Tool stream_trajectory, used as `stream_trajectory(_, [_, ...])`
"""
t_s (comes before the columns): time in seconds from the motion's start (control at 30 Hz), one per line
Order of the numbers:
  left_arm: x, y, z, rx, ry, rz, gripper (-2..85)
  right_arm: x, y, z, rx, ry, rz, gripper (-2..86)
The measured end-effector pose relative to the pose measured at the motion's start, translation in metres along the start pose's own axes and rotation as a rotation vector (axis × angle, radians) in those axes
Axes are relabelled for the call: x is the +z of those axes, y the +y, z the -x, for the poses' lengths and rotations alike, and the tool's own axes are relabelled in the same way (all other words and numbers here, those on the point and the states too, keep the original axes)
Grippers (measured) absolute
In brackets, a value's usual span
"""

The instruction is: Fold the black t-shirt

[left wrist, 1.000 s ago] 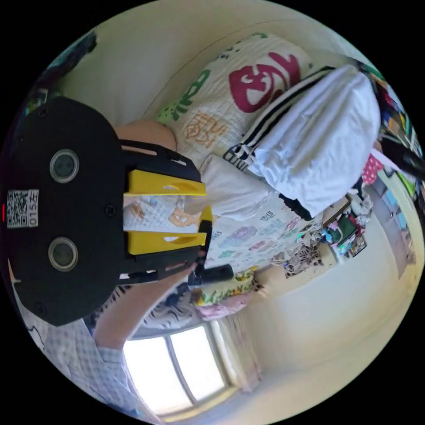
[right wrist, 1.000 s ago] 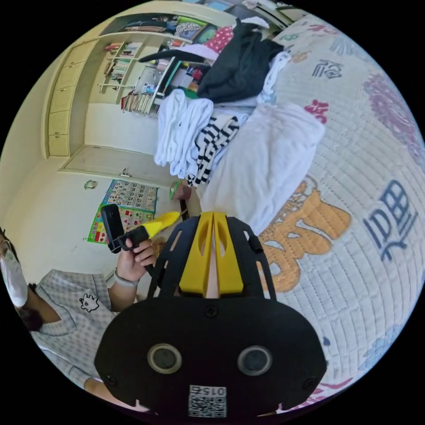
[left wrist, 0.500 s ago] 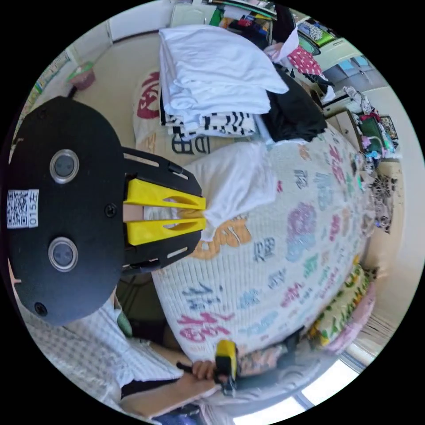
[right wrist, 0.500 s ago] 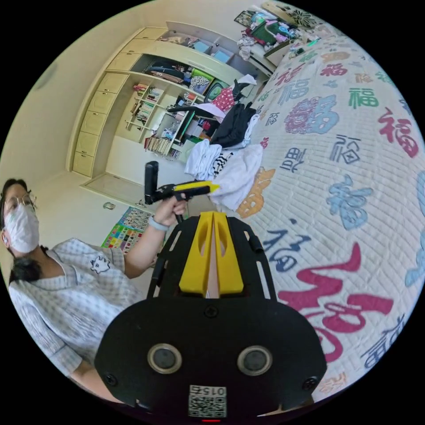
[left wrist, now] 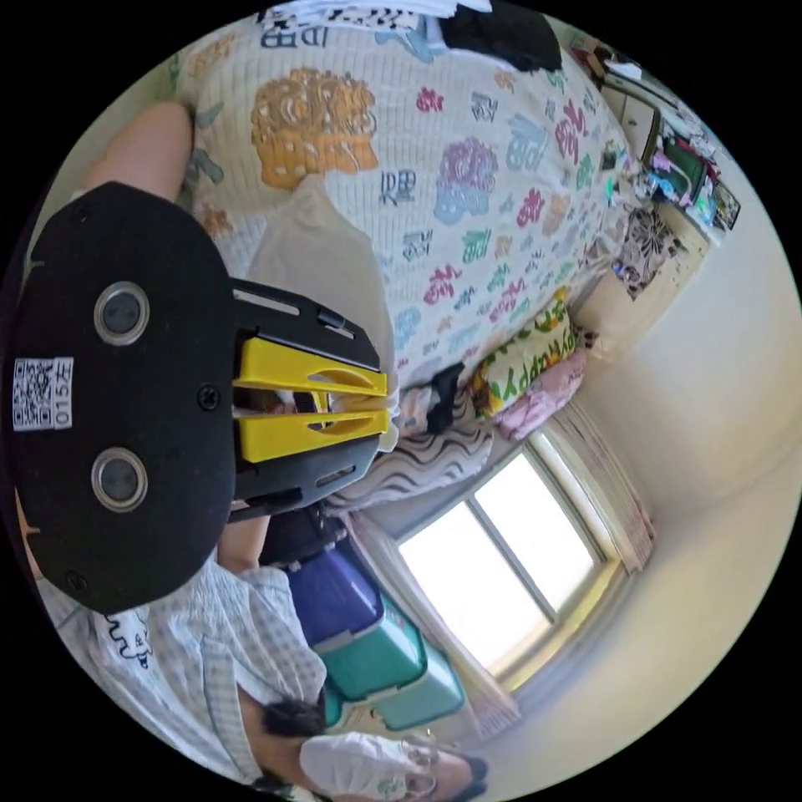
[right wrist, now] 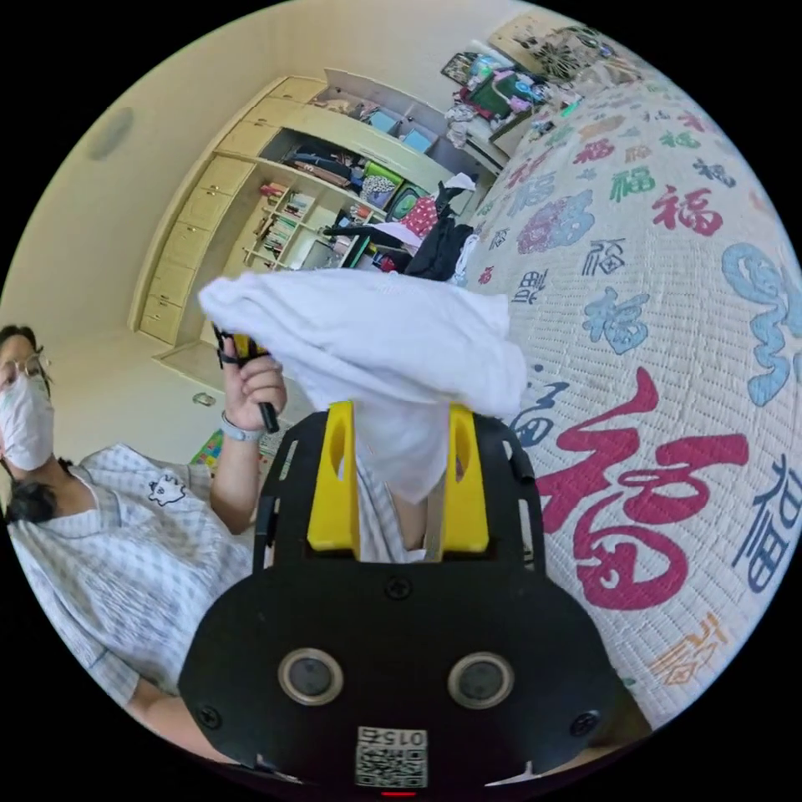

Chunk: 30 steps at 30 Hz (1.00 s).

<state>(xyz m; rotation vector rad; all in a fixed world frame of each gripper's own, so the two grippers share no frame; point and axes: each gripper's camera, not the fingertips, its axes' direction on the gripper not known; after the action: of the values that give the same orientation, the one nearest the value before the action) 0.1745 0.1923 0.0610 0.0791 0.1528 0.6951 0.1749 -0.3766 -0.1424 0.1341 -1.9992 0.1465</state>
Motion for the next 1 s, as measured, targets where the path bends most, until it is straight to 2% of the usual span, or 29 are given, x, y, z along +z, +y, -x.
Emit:
stream_trajectory(0.13, [0.030,0.000,-0.033,0.083,0.112,0.073,0.9,-0.011,0.004,0.052,-0.129,0.072,-0.017,14.3])
stream_trajectory(0.23, [0.046,0.004,-0.046,0.105,0.152,0.094,1.0,-0.027,0.007,0.091,-0.226,0.063,-0.053,4.5])
stream_trajectory(0.37, [0.047,0.008,-0.050,0.100,0.160,0.042,1.2,-0.058,0.020,0.126,-0.236,0.108,-0.159,0.8])
stream_trajectory(0.53, [0.012,0.019,-0.040,0.083,-0.017,-0.081,1.5,-0.088,0.029,0.159,-0.238,0.121,-0.201,0.8])
stream_trajectory(0.7, [-0.001,0.039,-0.037,0.114,-0.078,-0.058,2.1,-0.101,0.014,0.197,-0.264,0.071,-0.223,1.0])
stream_trajectory(0.87, [-0.032,0.054,-0.042,0.176,-0.150,-0.153,5.3,-0.079,-0.026,0.233,-0.303,-0.023,-0.174,1.1])
stream_trajectory(0.97, [-0.050,0.056,-0.048,0.225,-0.319,-0.147,9.7,-0.057,-0.056,0.259,-0.348,-0.103,-0.126,1.1])
stream_trajectory(1.0, [-0.055,0.057,-0.049,0.241,-0.425,-0.120,10.4,-0.048,-0.067,0.270,-0.364,-0.128,-0.107,1.0])
